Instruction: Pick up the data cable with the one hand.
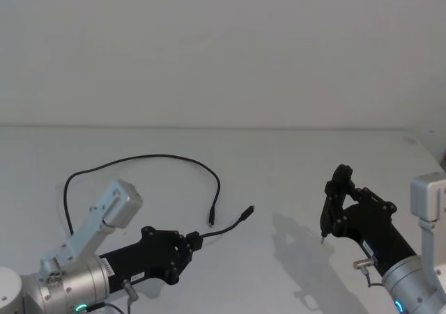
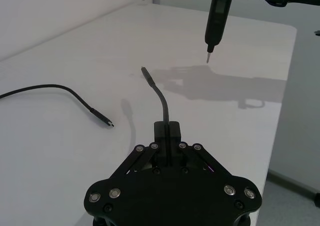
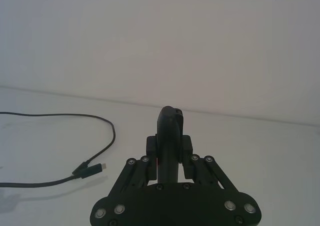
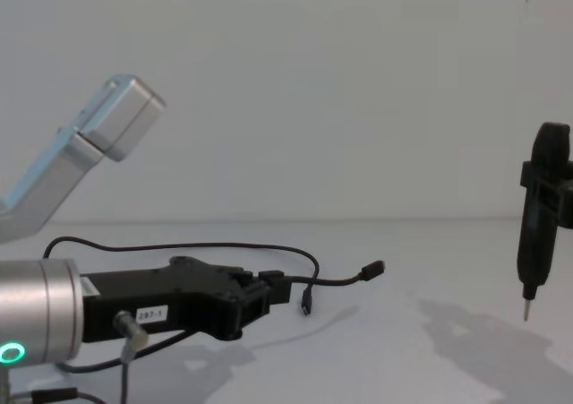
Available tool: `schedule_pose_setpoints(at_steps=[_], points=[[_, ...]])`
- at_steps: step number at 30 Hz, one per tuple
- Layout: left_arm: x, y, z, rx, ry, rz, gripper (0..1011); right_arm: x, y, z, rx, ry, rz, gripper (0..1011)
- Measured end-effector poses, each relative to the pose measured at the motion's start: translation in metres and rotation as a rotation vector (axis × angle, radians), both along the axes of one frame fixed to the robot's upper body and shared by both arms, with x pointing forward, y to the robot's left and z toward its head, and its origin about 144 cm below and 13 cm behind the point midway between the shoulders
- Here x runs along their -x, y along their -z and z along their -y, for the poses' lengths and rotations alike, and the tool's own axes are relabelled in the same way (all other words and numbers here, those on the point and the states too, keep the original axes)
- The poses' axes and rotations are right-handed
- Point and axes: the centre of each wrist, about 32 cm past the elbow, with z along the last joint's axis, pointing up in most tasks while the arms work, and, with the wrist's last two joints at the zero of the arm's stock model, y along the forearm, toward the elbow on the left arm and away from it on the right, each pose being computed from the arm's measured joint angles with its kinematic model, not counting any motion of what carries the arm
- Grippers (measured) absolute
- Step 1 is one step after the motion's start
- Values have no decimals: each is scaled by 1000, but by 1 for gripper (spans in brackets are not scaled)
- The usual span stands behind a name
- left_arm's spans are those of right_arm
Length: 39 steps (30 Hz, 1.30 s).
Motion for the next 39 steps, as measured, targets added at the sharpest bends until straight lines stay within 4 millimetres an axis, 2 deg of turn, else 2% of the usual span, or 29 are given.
schedule_pose_setpoints(at_steps=[11,24,39], points=[[-3,-3,-8,-1,25,-6,40,-5,-9,-8,-45,-19,26,279],[-5,-5,-12,-2,37,-8,40,-20,-25,-34,-161,-79,28,279],[-5,-6,-14,-2,41,-10,40,-34,-18,-48,-240,-107,-75,279]])
